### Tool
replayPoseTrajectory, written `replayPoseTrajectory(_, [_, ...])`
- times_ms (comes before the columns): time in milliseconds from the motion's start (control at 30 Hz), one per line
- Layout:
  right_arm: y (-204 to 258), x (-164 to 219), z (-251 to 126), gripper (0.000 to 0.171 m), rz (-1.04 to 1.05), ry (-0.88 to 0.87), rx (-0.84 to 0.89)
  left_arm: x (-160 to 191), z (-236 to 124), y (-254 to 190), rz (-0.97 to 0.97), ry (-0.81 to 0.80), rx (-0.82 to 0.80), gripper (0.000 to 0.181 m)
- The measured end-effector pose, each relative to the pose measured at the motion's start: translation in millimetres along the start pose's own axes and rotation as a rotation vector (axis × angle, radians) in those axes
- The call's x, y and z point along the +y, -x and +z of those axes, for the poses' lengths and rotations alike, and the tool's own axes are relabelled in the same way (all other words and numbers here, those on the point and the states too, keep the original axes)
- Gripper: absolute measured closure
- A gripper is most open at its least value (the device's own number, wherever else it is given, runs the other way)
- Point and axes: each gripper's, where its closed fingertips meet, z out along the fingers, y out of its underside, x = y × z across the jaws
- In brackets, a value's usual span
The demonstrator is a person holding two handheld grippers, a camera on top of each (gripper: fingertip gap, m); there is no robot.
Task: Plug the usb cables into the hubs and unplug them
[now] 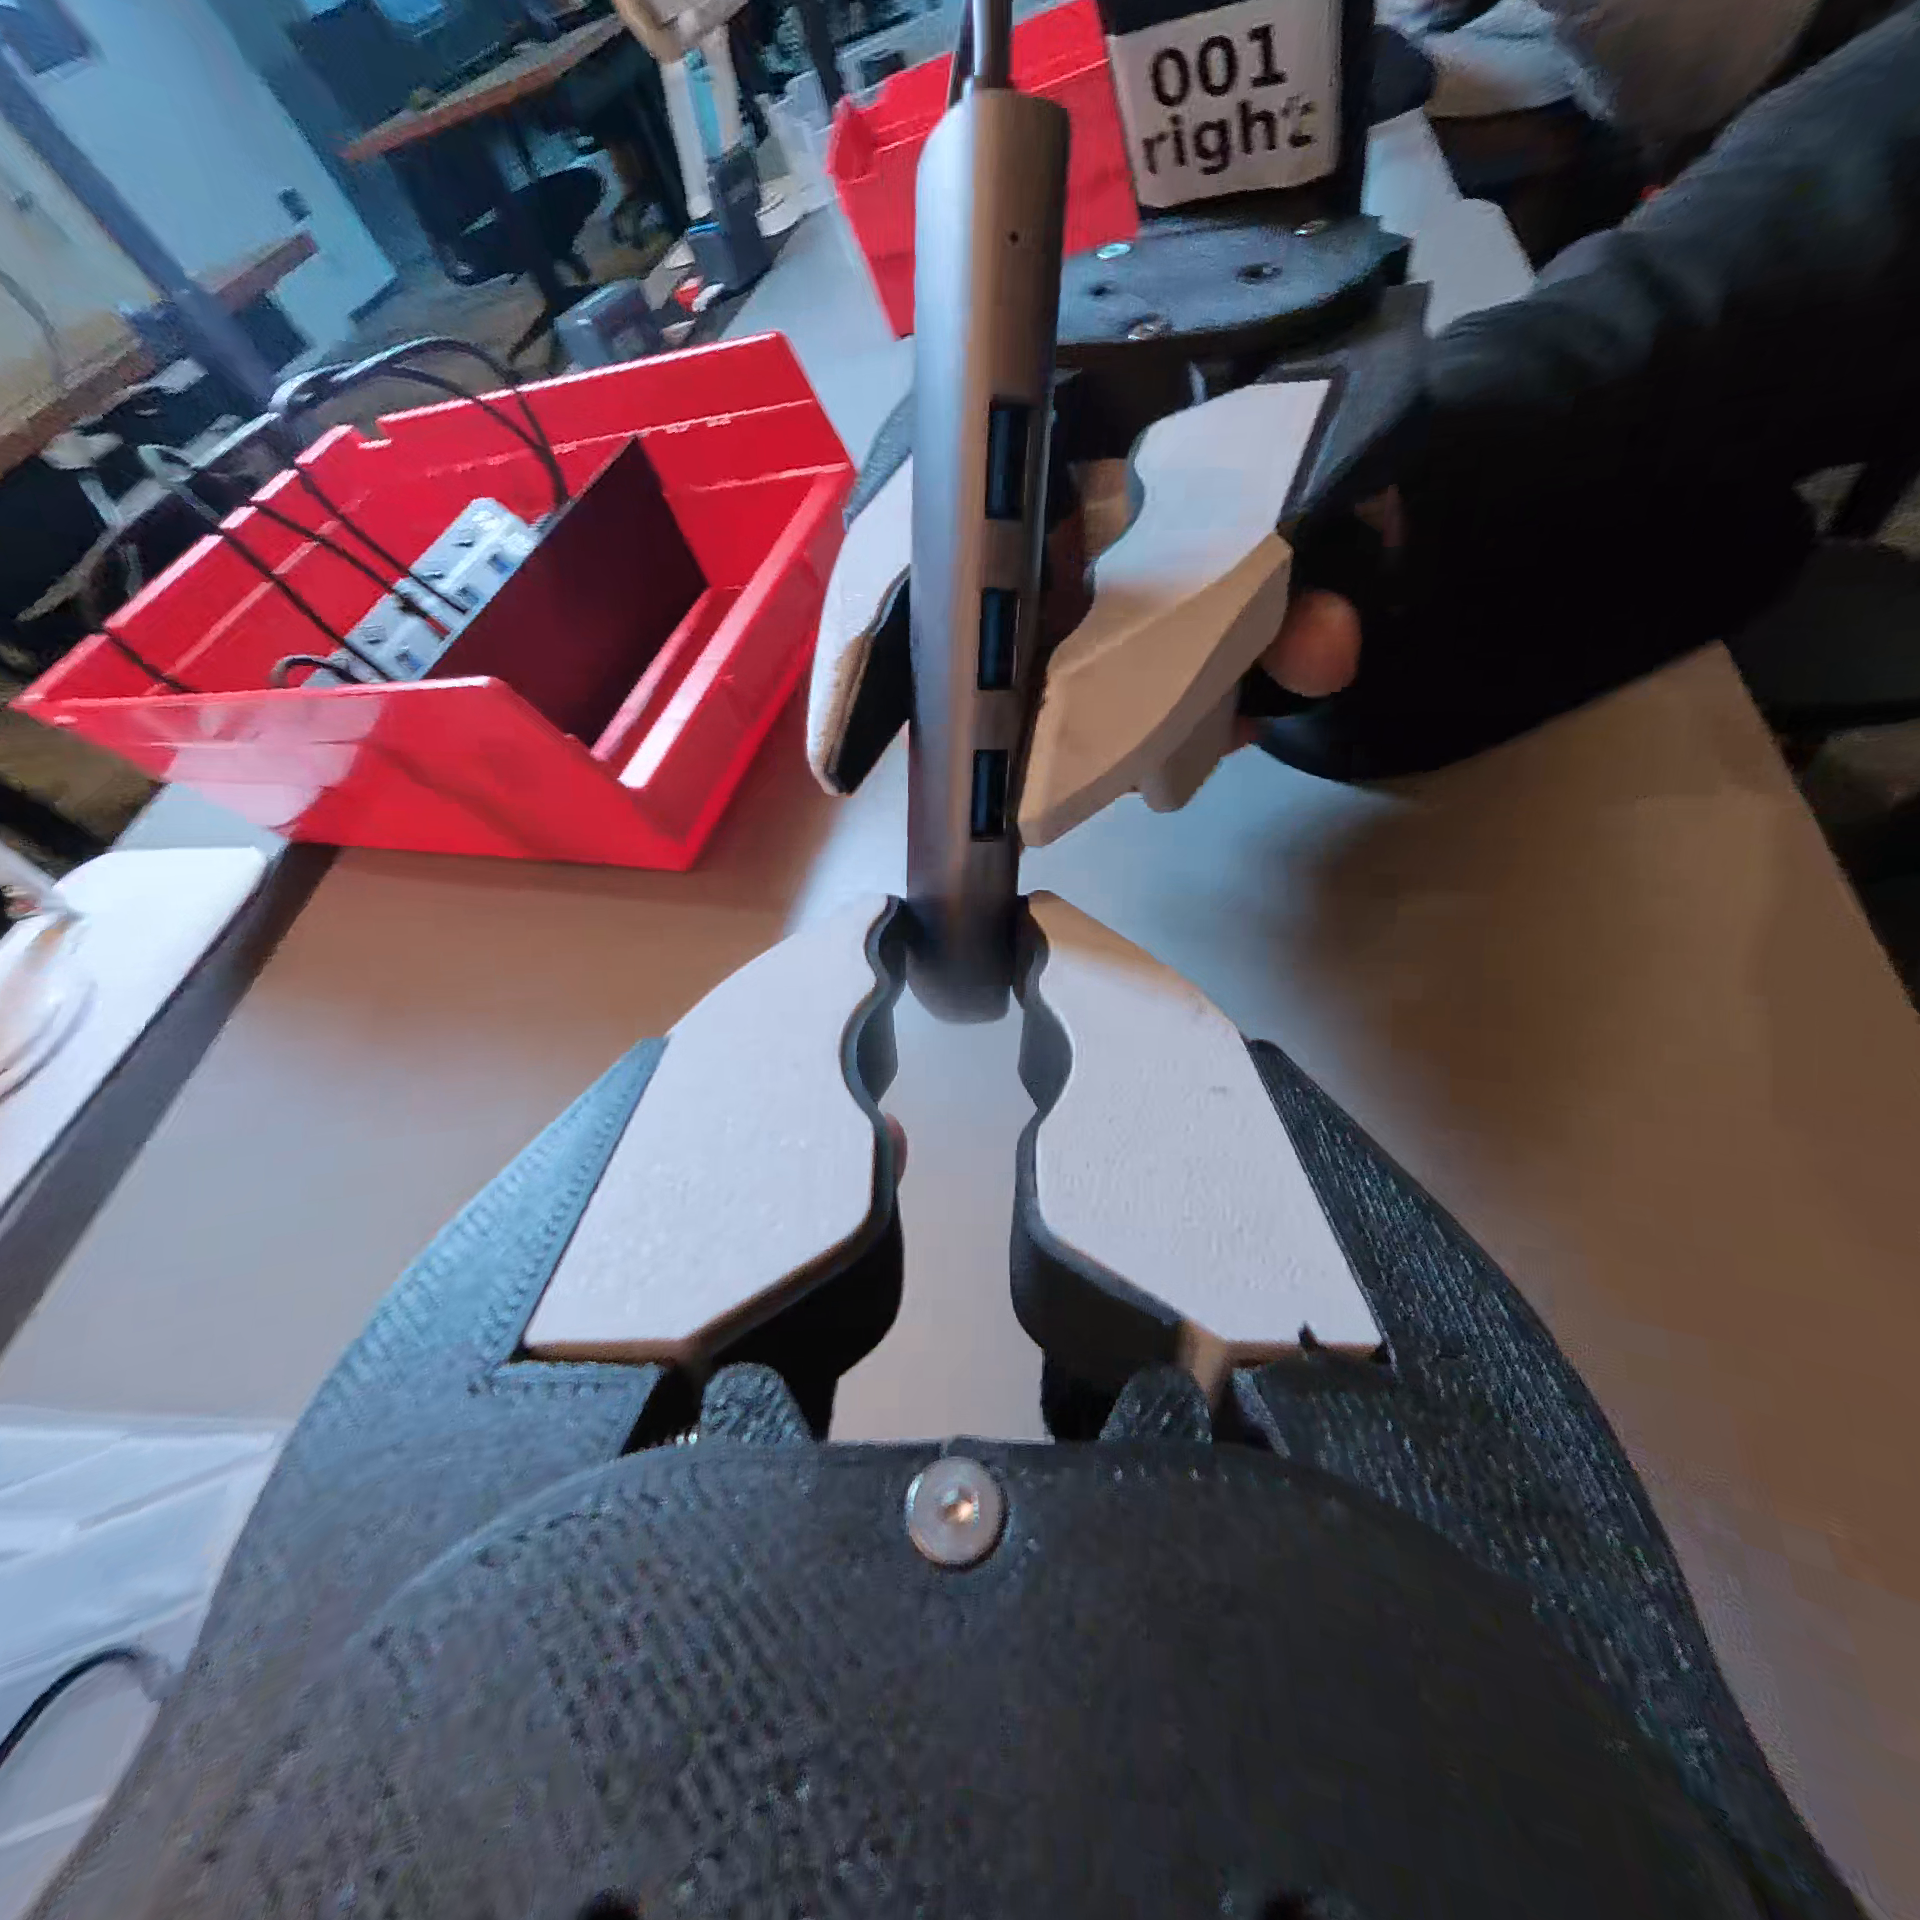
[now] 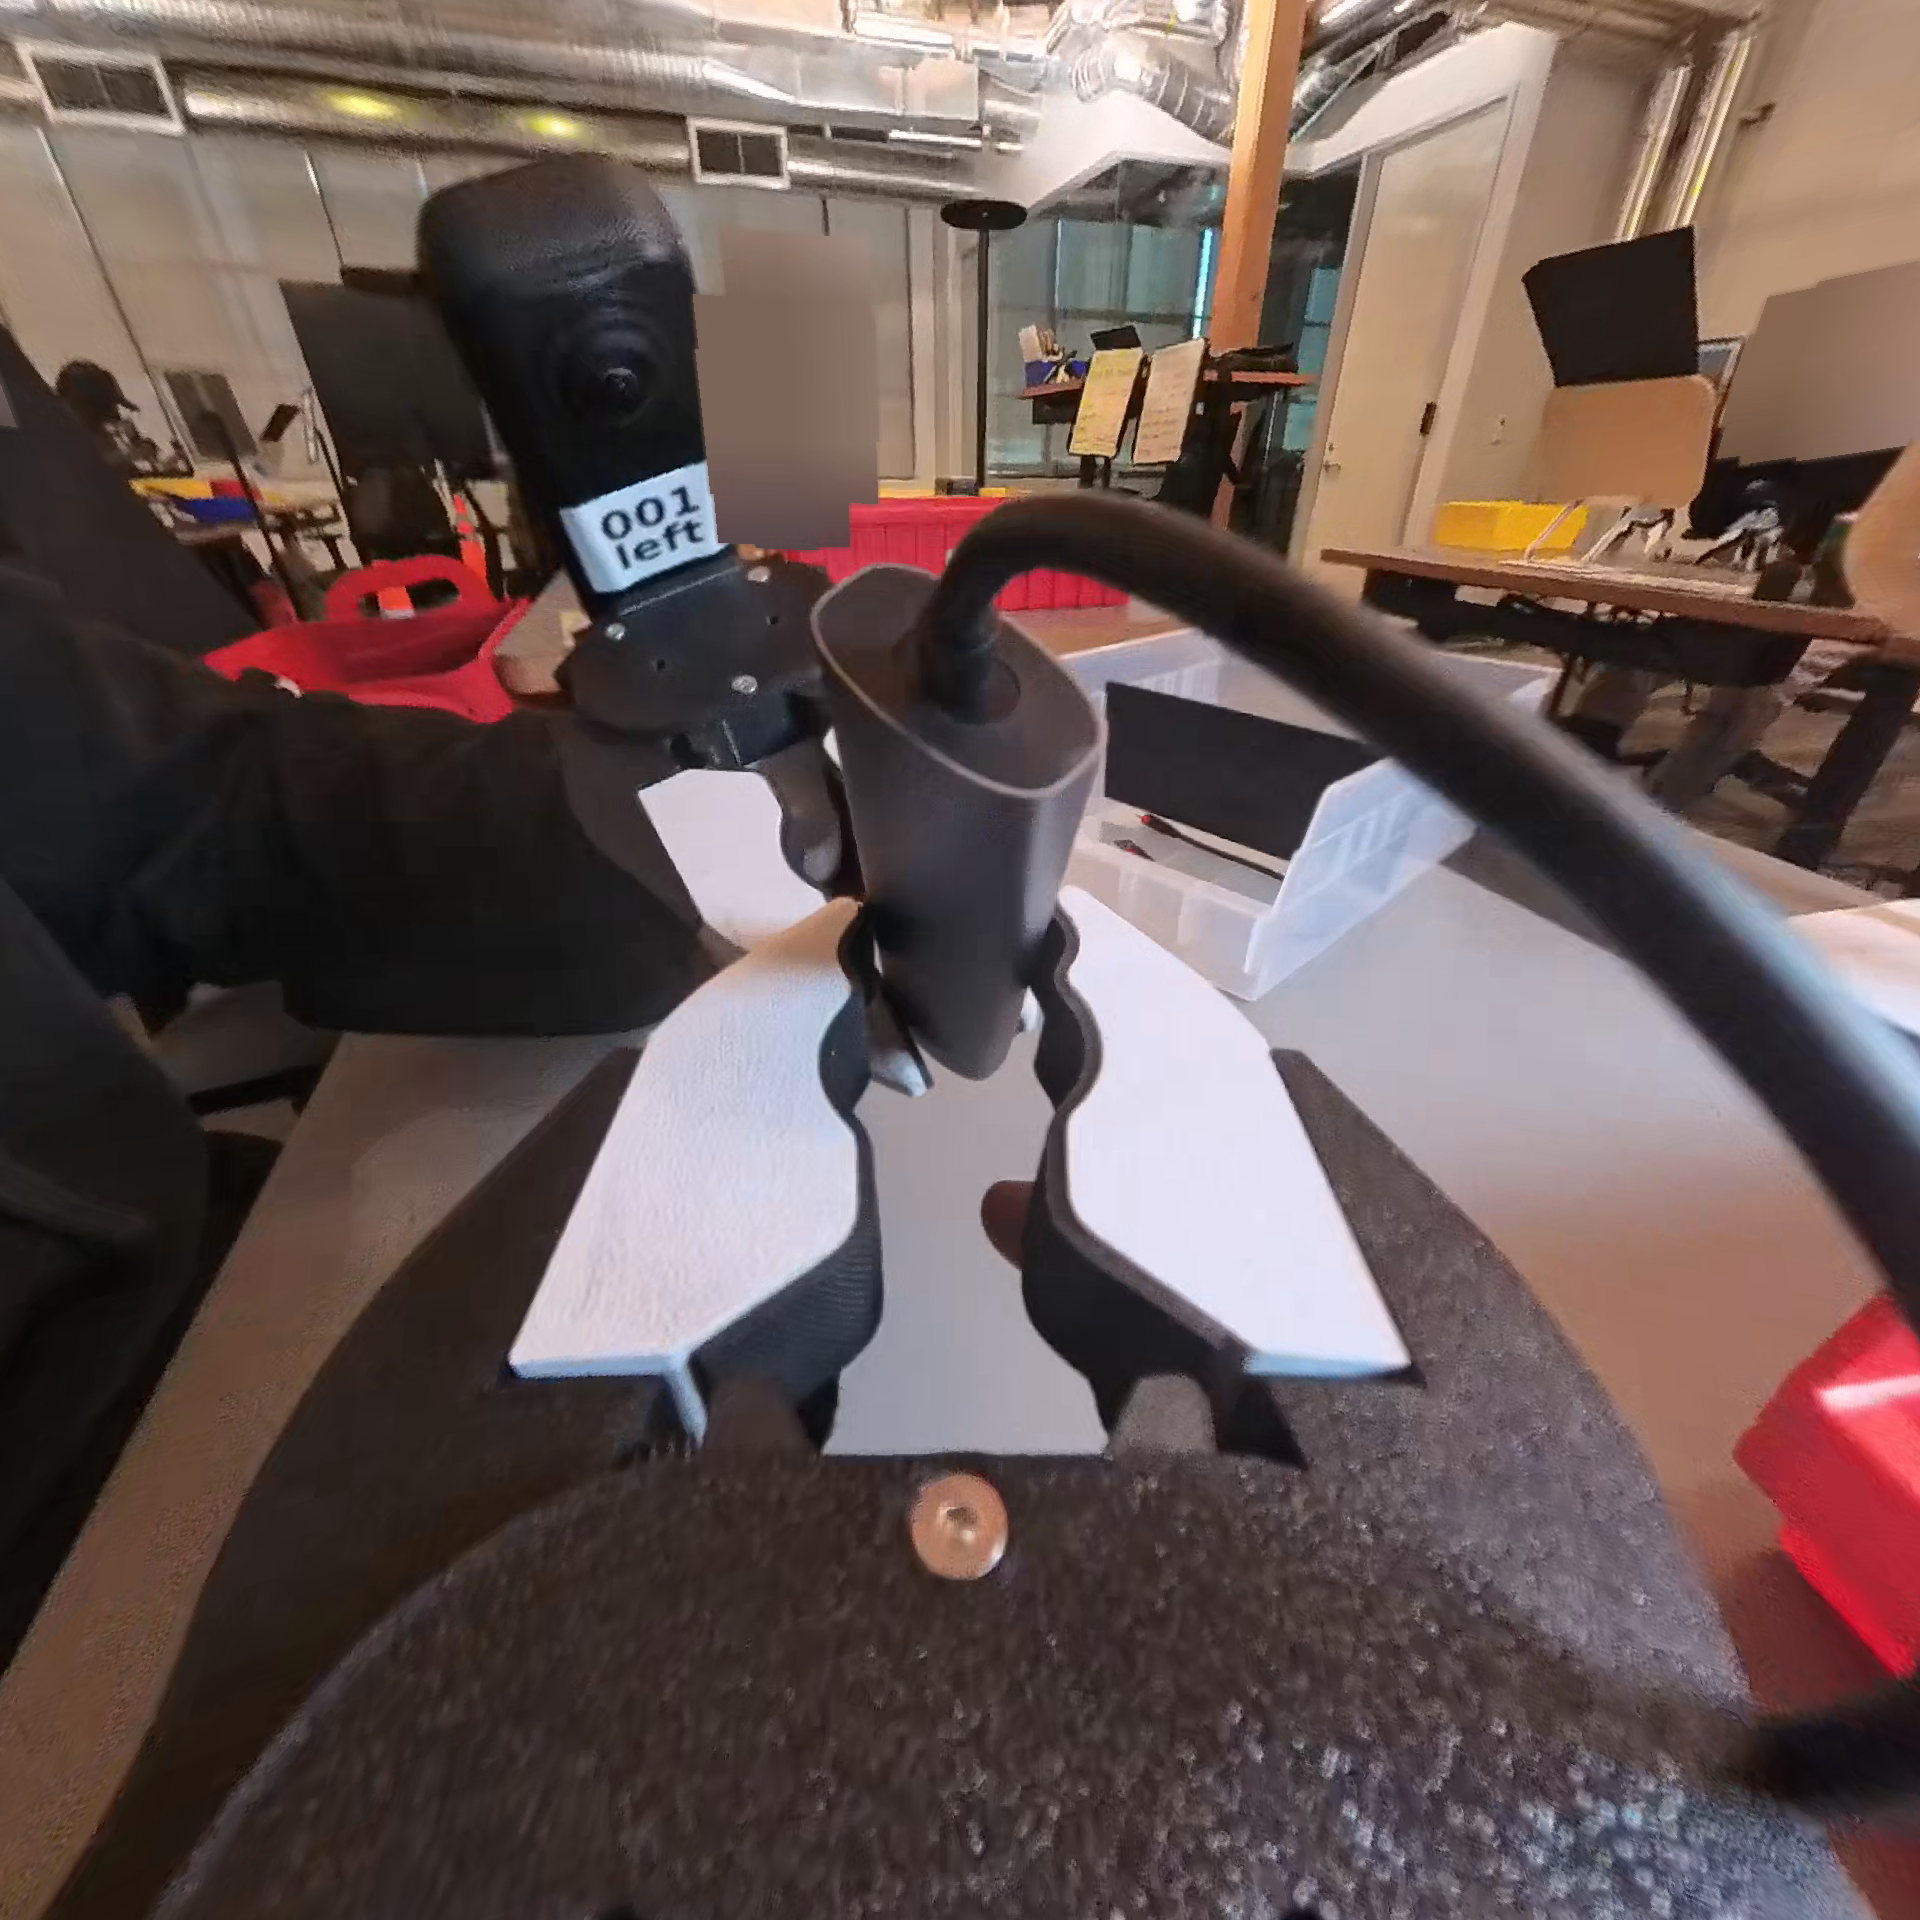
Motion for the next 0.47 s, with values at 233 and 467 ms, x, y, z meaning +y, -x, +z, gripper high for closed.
replayPoseTrajectory(233, [38.7,20.9,-2.5,0.144,-0.276,0.160,-0.173,19.2,-21.3,-34.3,-0.044,-0.043,0.406,0.163])
replayPoseTrajectory(467, [30.6,27.5,-0.6,0.156,-0.343,0.219,-0.090,31.5,-17.6,-26.0,-0.104,0.025,0.385,0.161])
